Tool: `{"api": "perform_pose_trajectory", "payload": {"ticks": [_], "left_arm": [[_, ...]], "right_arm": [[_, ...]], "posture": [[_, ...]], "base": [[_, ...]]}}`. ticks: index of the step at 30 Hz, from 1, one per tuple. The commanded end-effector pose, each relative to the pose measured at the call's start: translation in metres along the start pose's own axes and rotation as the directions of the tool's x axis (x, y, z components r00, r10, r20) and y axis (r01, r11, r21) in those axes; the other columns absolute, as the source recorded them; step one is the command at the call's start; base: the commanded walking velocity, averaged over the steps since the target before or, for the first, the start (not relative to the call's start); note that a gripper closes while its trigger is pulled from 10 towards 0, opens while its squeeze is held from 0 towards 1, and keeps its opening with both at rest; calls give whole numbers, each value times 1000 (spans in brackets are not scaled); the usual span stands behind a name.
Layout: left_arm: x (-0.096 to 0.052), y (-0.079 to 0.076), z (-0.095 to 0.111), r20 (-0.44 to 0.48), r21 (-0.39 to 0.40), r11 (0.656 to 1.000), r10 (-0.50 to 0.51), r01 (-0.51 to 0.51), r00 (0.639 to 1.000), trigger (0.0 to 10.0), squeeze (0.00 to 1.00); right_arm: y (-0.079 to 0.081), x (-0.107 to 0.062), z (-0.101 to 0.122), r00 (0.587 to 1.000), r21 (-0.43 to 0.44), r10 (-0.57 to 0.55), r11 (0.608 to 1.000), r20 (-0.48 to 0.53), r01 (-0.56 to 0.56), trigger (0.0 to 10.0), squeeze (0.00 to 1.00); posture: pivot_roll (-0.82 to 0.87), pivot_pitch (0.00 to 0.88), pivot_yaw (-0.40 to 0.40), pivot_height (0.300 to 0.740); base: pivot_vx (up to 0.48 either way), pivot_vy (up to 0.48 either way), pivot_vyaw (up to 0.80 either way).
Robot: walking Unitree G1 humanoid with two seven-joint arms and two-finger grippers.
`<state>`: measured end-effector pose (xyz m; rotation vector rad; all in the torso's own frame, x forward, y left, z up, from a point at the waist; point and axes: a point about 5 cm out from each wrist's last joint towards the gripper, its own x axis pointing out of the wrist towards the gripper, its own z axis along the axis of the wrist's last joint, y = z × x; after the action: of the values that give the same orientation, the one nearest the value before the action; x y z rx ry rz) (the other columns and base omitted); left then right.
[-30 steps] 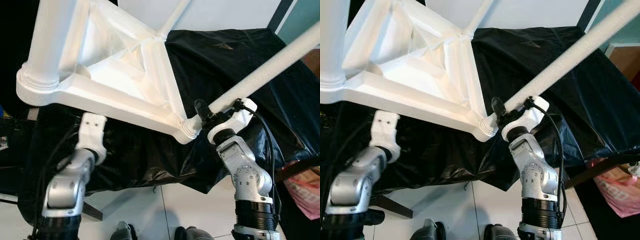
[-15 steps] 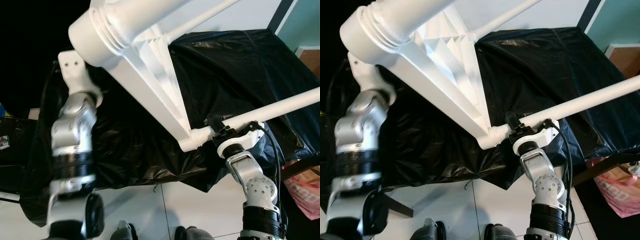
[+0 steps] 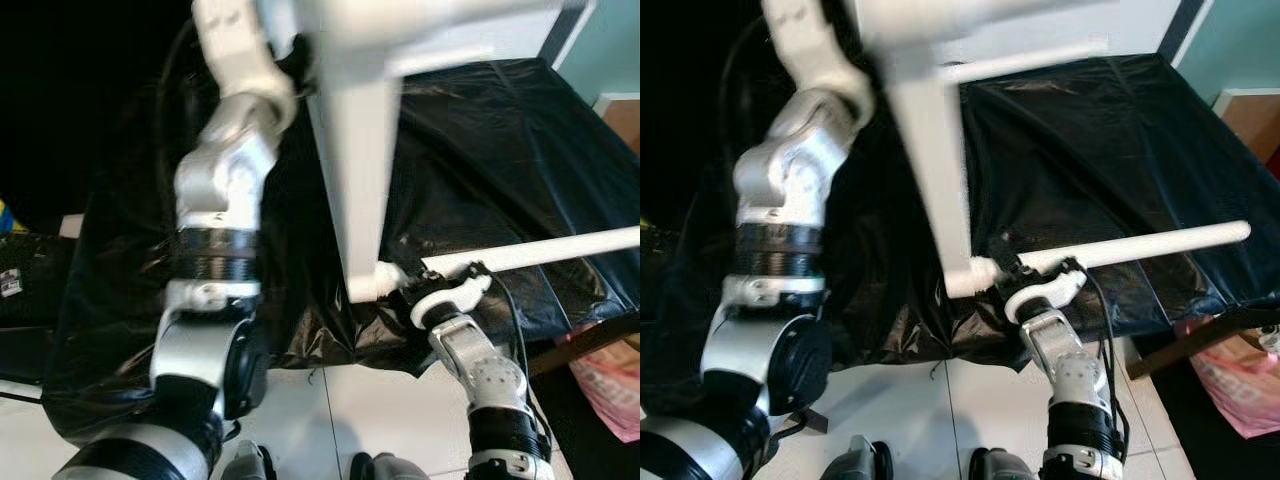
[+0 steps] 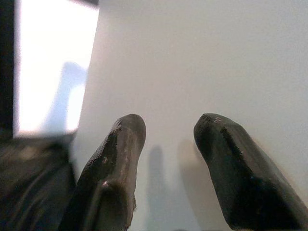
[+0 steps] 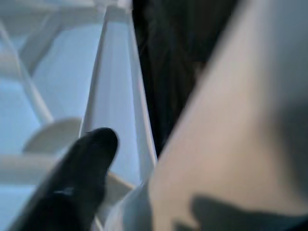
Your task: Building children table
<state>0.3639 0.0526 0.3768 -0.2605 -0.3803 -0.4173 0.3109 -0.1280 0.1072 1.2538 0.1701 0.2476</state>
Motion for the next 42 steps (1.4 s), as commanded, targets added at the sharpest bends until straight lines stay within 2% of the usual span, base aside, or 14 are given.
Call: {"api": "perform_pose_trajectory", "payload": {"ticks": [1, 2, 3, 10, 11, 13, 18, 23, 26, 31, 34, 35, 38, 42], "left_arm": [[2, 0, -3, -11, 4, 1000, 5, -5, 1000, 10000, 0], [2, 0, -3, -11, 4, 1000, 5, -5, 1000, 10000, 0], [6, -3, 3, 2, 12, 1000, -4, 4, 1000, 10000, 0], [16, -8, 17, 18, 57, 998, -38, 37, 999, 10000, 0], [22, -13, 21, 13, 84, 994, -70, 69, 997, 10000, 0], [28, -20, 24, 7, 101, 989, -107, 105, 994, 10000, 0], [35, -28, 28, 10, 116, 983, -146, 144, 989, 10000, 0], [41, -34, 29, 1, 123, 978, -173, 171, 985, 10000, 0], [44, -36, 28, -3, 128, 974, -186, 185, 983, 10000, 0], [47, -41, 28, -8, 136, 968, -212, 211, 977, 10000, 0], [49, -43, 29, -7, 146, 964, -222, 221, 975, 10000, 0], [49, -44, 29, -8, 151, 962, -228, 227, 974, 10000, 0], [51, -47, 27, -12, 156, 959, -239, 238, 971, 10000, 0], [51, -48, 26, -17, 163, 955, -247, 247, 969, 10000, 0]], "right_arm": [[-17, -8, -18, 993, 39, -115, 992, -32, 116, 10000, 1000], [-17, -8, -18, 993, 39, -115, 992, -32, 116, 10000, 1000], [-18, -17, -10, 990, 2, -140, 990, -8, 140, 10000, 0], [-25, -62, 6, 978, -65, -196, 977, 75, 201, 10000, 0], [-34, -94, 6, 957, -95, -272, 955, 106, 282, 10000, 0], [-36, -117, 8, 924, -131, -350, 920, 155, 370, 10000, 0], [-42, -142, 10, 852, -170, -476, 841, 218, 514, 10000, 0], [-40, -155, 9, 782, -279, -537, 735, 317, 618, 10000, 0], [-47, -168, 5, 722, -388, -583, 609, 373, 692, 10000, 0], [-68, -188, 3, 552, -385, -658, 399, 513, 832, 10000, 0], [-73, -190, -11, 561, -309, -667, 469, 491, 827, 10000, 0], [-67, -190, -17, 650, -342, -599, 555, 467, 758, 10000, 0], [-65, -194, -33, 771, -371, -529, 677, 354, 635, 10000, 0], [-60, -195, -45, 841, -348, -475, 767, 258, 540, 10000, 0]], "posture": [[44, 144, -39, 740], [44, 144, -39, 740], [42, 146, -35, 740], [35, 178, 30, 740], [27, 186, 62, 740], [7, 195, 100, 740], [-13, 205, 142, 740], [-24, 207, 185, 740], [-34, 208, 206, 740], [-39, 201, 244, 740], [-43, 198, 257, 740], [-53, 199, 267, 740], [-65, 198, 277, 740], [-69, 197, 281, 740]], "base": [[0, 0, 0], [0, 0, 0], [0, 0, 0], [0, 0, 0], [0, 0, 0], [0, 0, 0], [0, 0, 0], [0, 0, 0], [0, 0, 0], [0, 0, 0], [0, 0, 0], [0, 0, 0], [0, 0, 0], [0, 0, 0]]}}
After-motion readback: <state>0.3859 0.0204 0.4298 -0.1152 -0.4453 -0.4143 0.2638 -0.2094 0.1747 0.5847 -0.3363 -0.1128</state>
